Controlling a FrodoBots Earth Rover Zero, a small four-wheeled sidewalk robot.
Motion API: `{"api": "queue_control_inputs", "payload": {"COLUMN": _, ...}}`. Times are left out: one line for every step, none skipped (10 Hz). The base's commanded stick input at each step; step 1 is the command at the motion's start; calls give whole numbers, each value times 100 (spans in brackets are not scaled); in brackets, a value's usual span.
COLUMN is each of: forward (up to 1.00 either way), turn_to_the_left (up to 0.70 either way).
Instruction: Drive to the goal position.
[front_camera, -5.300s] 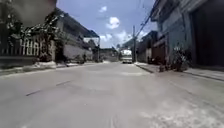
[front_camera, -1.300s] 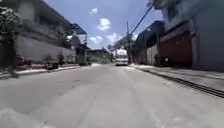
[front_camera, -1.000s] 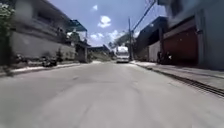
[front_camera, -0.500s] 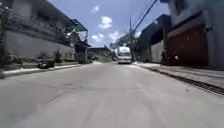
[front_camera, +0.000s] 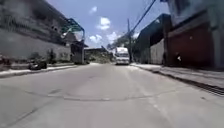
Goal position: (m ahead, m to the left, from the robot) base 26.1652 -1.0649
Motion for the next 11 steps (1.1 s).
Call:
{"api": "queue_control_inputs", "payload": {"forward": 100, "turn_to_the_left": 8}}
{"api": "queue_control_inputs", "payload": {"forward": 100, "turn_to_the_left": 8}}
{"api": "queue_control_inputs", "payload": {"forward": 100, "turn_to_the_left": 8}}
{"api": "queue_control_inputs", "payload": {"forward": 100, "turn_to_the_left": 8}}
{"api": "queue_control_inputs", "payload": {"forward": 100, "turn_to_the_left": 8}}
{"api": "queue_control_inputs", "payload": {"forward": 100, "turn_to_the_left": 8}}
{"api": "queue_control_inputs", "payload": {"forward": 100, "turn_to_the_left": 8}}
{"api": "queue_control_inputs", "payload": {"forward": 100, "turn_to_the_left": 8}}
{"api": "queue_control_inputs", "payload": {"forward": 100, "turn_to_the_left": 8}}
{"api": "queue_control_inputs", "payload": {"forward": 100, "turn_to_the_left": 8}}
{"api": "queue_control_inputs", "payload": {"forward": 100, "turn_to_the_left": 8}}
